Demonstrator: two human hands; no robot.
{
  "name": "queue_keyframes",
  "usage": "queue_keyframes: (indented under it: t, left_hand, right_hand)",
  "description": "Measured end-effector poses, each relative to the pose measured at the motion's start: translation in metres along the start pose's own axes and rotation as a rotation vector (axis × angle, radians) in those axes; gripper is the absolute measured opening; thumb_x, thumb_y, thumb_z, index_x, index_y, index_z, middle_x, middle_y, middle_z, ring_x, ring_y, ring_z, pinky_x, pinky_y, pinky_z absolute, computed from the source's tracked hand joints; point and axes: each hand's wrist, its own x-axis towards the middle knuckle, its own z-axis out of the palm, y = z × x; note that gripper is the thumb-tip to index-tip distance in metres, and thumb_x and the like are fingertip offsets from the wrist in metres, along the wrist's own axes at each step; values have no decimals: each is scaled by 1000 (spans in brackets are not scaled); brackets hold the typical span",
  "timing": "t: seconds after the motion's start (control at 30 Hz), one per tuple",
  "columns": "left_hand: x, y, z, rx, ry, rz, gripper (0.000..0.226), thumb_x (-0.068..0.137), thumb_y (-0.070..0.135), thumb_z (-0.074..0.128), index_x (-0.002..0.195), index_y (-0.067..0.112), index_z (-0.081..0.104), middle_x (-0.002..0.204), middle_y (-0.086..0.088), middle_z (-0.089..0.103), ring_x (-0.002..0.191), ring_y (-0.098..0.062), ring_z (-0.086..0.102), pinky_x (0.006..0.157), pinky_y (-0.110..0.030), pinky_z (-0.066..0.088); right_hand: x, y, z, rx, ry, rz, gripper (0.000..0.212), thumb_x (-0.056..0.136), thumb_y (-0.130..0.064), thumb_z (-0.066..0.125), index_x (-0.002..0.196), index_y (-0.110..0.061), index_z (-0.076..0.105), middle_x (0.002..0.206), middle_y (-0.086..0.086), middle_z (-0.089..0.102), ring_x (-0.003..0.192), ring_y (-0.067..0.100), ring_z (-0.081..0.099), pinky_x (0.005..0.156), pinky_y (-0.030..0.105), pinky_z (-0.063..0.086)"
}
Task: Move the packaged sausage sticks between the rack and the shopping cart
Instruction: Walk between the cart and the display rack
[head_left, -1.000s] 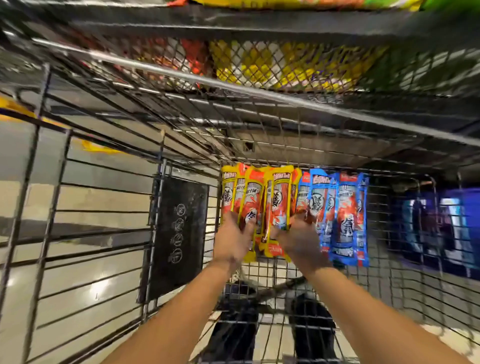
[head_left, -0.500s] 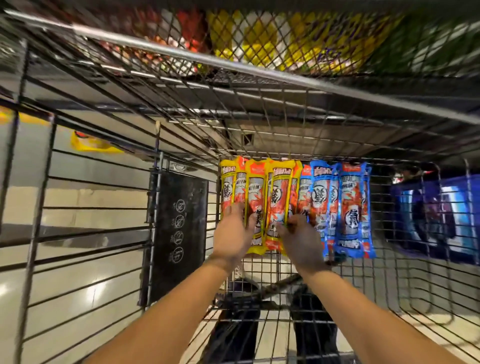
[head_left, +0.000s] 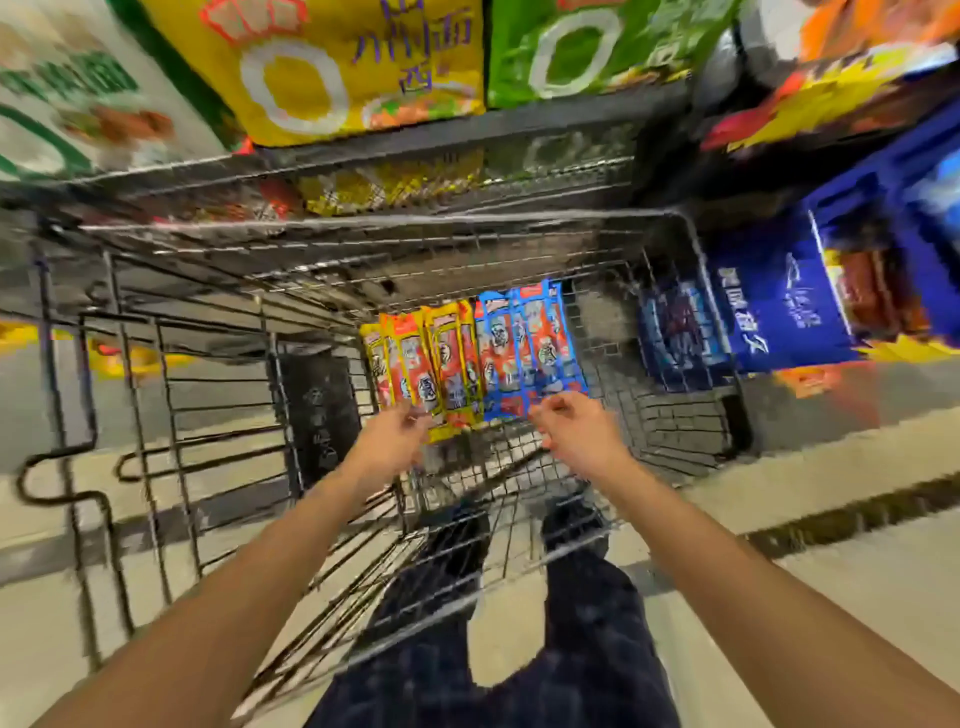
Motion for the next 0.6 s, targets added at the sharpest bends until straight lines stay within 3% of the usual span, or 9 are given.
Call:
queue_keyframes:
  t: [0.13,0.23,0.3,0.4,0.47,0.53,0.6]
  left_hand:
    - [-40,33,-1,109,-74,25,19,97,32,53,98,13,58,84,-3,67,69,-20,68,59,-32,52]
    - [-66,57,2,186,-79,57,16,98,28,52,87,18,58,82,-6,68,62,-15,61,56,-27,49]
    - [-84,76,10,255,-60,80,20,98,27,52,79,21,55,81,-7,68,61,-18,61,55,-27,49]
    - [-109,98,34,384,-94,121,19,97,28,52,80,23,57,79,-8,70,68,-25,69,64,-35,57]
    - [-125,114,59,451,-140,144,19,98,26,52,82,20,61,75,-4,70,64,-22,70,65,-39,58]
    - [-144,130,90,518,-190,159,22,98,20,50,78,18,59,69,-1,65,52,-12,63,55,-31,54]
    - [-161,146,127,500,-226,149,24,92,12,53,69,19,56,63,-5,56,47,-15,52,46,-25,41]
  right_hand:
    - [-48,25,-60,-11,66,-28,46,61,-68,55,81,-26,62,82,-3,67,85,31,68,79,48,53]
    - [-88,46,-100,-129,135,-15,38,78,-56,62,95,-22,66,88,2,72,88,25,68,81,40,54]
    - [-124,62,-128,-141,190,2,26,89,-41,63,99,-18,64,86,7,70,81,26,66,72,36,52]
    - [-177,98,-163,-135,217,88,19,93,-38,58,91,-19,57,84,4,62,79,24,58,63,30,38]
    - [-205,131,-178,-85,241,141,17,90,-38,56,85,-21,57,84,1,62,81,23,59,67,31,42]
    - [-229,168,-187,-7,276,190,21,89,-43,57,92,-22,62,89,1,66,83,21,63,74,33,49]
    - [-249,208,-195,47,295,224,25,90,-47,58,100,-24,62,94,0,67,81,17,63,73,29,50]
